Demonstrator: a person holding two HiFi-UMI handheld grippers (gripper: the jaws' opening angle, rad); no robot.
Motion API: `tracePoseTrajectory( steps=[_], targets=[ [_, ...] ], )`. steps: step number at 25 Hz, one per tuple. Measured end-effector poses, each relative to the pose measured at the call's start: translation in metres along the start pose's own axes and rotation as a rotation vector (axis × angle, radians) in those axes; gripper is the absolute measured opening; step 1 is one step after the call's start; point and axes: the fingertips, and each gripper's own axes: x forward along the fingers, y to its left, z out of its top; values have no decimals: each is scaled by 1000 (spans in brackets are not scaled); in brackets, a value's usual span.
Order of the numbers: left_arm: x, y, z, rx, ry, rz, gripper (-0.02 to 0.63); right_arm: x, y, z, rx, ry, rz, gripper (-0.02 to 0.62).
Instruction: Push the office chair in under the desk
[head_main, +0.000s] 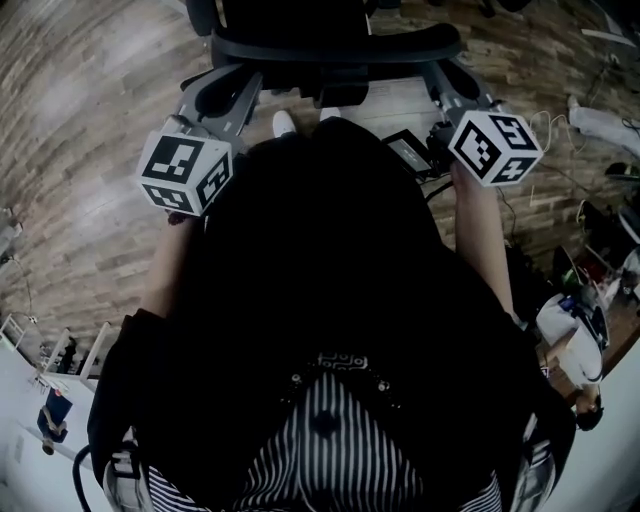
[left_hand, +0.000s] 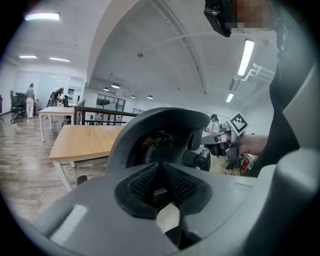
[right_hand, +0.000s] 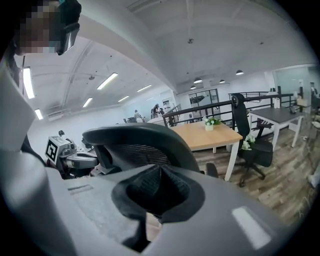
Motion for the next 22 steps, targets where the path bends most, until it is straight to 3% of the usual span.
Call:
tracePoseTrajectory(
  steps=[6,12,15,22],
  targets=[
    [2,8,5,-51,-6,88,72,-4,-15,5,-1,20,33,34],
    [1,16,9,-85,-16,188,192,0,-31,9,-4,22,36,174],
    [2,19,8,-102,-20,205,301,6,-32,7,-3,34,50,232],
    [7,23,8,-124,-30,229,401,14,-31,10,-30,32,80,285]
  ],
)
